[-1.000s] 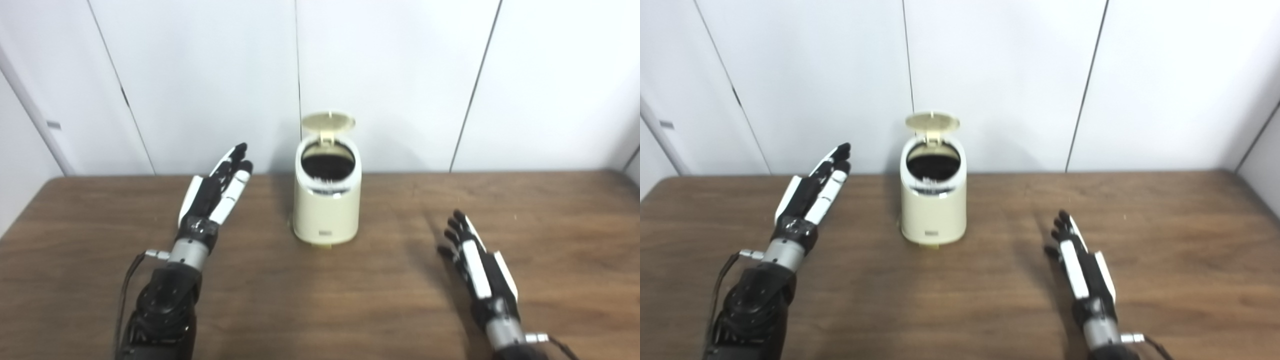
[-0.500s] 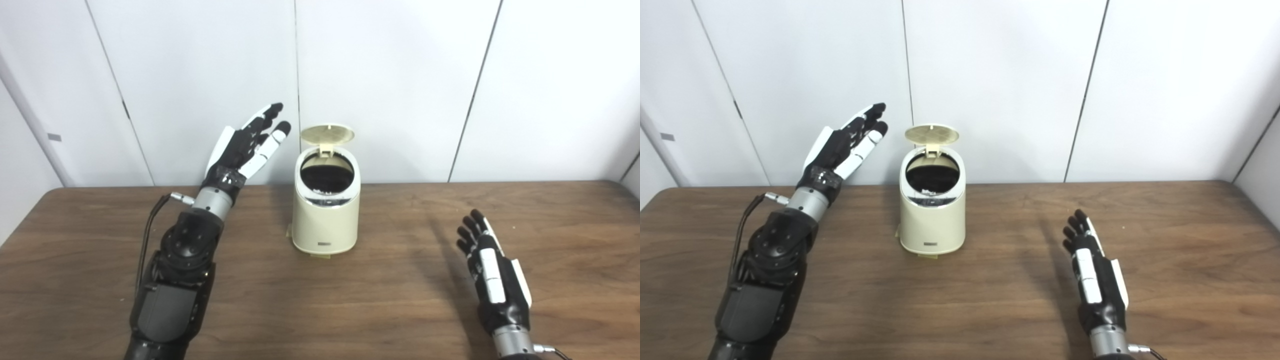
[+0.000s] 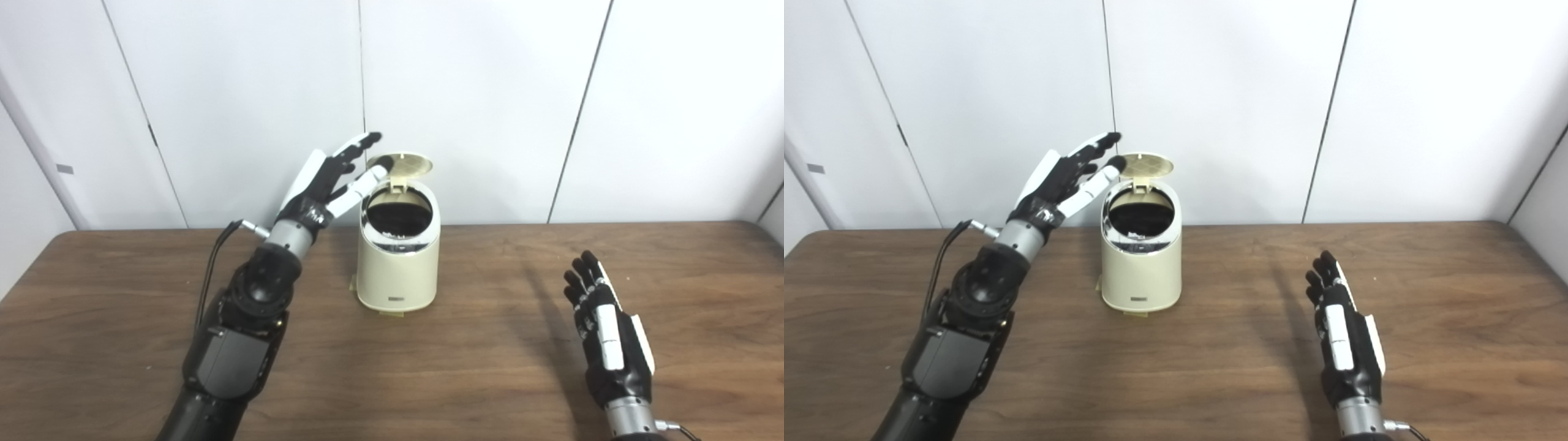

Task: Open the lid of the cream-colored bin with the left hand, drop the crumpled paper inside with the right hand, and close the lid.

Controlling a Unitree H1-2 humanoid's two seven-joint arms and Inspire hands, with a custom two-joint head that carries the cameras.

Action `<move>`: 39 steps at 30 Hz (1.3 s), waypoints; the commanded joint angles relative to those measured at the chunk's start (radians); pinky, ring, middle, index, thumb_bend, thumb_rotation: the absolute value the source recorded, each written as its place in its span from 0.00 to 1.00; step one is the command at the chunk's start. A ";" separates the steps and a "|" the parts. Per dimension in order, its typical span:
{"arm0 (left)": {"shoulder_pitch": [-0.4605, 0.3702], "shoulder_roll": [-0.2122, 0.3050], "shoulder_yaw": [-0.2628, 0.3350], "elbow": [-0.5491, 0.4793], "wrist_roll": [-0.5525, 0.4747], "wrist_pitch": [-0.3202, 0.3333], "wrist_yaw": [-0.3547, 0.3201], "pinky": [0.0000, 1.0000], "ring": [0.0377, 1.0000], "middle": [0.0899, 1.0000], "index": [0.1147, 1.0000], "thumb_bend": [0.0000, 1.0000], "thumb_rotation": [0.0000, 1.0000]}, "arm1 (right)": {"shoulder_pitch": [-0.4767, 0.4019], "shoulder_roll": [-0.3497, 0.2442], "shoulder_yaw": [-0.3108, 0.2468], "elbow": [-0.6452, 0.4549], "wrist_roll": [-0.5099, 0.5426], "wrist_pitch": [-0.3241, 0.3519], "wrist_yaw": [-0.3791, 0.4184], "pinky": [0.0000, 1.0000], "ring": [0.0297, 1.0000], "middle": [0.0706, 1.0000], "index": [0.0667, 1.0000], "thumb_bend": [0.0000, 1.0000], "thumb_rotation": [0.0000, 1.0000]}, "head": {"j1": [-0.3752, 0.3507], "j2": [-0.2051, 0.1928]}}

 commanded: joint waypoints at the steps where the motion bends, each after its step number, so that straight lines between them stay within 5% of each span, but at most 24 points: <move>1: -0.071 0.007 0.000 -0.003 0.011 -0.033 -0.001 0.91 0.96 0.95 0.93 0.59 0.79 | 0.015 0.029 0.007 0.026 0.032 -0.028 0.007 0.96 0.94 0.95 0.94 0.61 0.85 | 0.000 0.001; 12: -0.101 0.016 -0.026 -0.024 0.061 -0.049 -0.014 0.85 0.92 0.93 0.91 0.58 0.72 | 0.018 0.031 0.021 0.021 -0.001 -0.009 -0.006 0.94 0.93 0.95 0.95 0.58 0.87 | -0.006 0.006; 26: -0.143 0.142 -0.206 -0.098 0.515 -0.077 -0.030 0.84 0.88 0.83 0.73 0.63 0.68 | 0.021 0.037 0.037 0.021 -0.036 0.007 -0.037 0.90 0.89 0.90 0.93 0.63 0.85 | -0.017 0.018; 39: -0.148 0.143 -0.224 -0.035 0.632 -0.116 -0.050 0.90 0.93 0.86 0.70 0.64 0.73 | 0.019 0.023 0.049 0.028 -0.118 -0.026 -0.076 0.91 0.91 0.86 0.93 0.58 0.90 | -0.023 0.021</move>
